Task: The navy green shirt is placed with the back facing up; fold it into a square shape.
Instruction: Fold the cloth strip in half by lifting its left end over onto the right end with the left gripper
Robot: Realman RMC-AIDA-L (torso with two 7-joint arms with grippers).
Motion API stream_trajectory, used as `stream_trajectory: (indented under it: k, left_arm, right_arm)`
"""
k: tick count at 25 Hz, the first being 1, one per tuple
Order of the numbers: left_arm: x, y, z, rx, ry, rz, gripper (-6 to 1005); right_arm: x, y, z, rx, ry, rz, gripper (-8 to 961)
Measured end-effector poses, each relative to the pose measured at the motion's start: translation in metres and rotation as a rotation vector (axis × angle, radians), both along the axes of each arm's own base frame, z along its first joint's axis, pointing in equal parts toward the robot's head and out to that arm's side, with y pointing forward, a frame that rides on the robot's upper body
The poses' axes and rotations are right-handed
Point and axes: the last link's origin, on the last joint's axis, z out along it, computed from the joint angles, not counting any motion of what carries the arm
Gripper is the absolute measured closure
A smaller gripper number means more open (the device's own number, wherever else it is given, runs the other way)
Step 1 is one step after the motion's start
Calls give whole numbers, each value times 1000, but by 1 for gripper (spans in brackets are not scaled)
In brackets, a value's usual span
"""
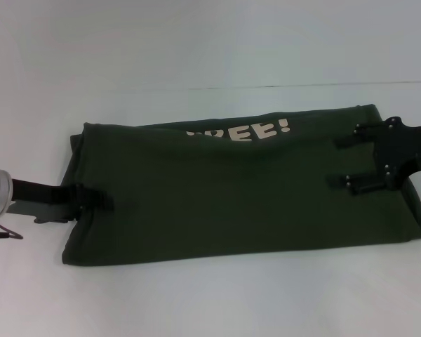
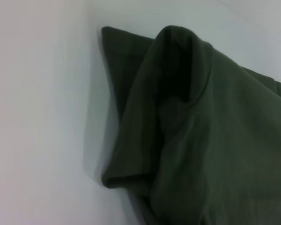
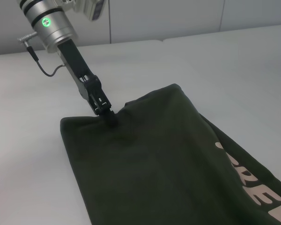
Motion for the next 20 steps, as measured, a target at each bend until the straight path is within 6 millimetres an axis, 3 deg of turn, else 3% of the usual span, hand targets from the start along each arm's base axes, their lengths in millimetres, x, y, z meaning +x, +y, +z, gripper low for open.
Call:
stream_trajectory:
  k: [20]
  left_arm:
    - [6, 2, -3, -18, 2, -16, 369]
  right_arm:
    - [-1, 1, -2, 5, -4, 0, 129]
